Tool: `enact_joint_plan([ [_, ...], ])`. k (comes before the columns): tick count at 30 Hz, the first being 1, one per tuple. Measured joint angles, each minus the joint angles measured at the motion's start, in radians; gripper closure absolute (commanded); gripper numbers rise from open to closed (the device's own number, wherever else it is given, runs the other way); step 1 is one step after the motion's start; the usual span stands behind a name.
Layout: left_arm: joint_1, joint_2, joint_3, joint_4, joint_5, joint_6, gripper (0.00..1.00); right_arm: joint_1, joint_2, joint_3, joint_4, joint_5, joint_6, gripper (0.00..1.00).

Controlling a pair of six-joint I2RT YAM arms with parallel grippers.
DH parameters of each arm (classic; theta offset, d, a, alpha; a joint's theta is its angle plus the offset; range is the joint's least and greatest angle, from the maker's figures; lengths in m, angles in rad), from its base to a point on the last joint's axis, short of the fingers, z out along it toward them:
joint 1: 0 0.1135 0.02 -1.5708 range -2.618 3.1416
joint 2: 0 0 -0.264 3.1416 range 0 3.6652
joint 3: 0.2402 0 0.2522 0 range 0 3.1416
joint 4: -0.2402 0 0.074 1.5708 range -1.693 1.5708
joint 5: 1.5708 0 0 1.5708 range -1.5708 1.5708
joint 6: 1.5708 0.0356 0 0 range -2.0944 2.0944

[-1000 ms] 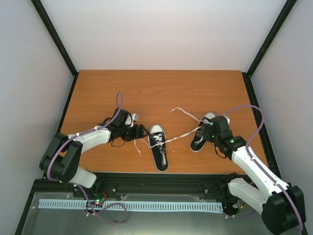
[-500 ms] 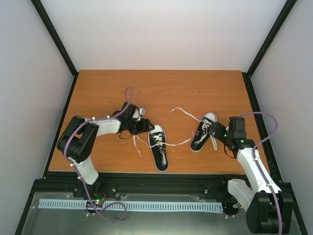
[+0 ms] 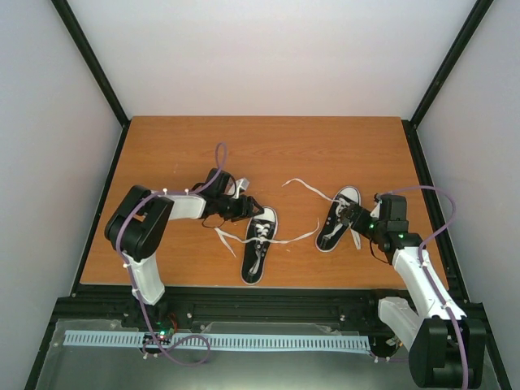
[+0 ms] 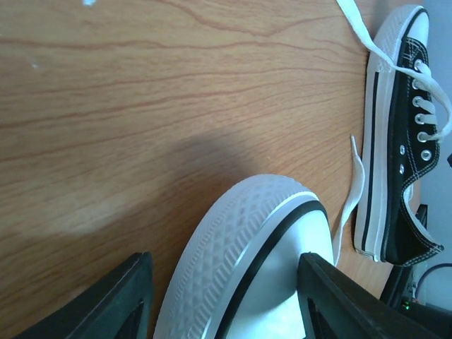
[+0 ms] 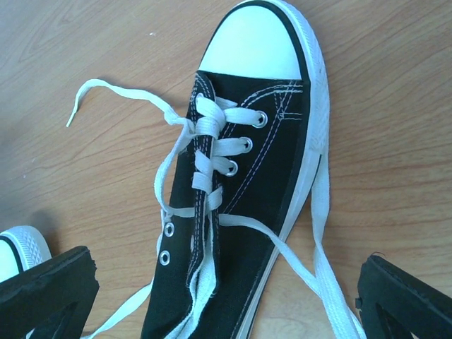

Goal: Tie the shoes
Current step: Adjust the shoe at the center of the board.

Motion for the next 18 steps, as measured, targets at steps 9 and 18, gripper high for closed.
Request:
enact_joint_plan([
  [9, -0.014, 0.019, 0.0, 0.031, 0.018, 0.013, 0.63, 0.017, 0.0, -0.004, 0.053, -0.127, -0.026, 0.04],
  [18, -0.025, -0.062, -0.038, 0.018, -0.05, 0.008, 0.59, 0.401, 0.207, 0.062, 0.206, -0.13, 0.048, 0.1],
])
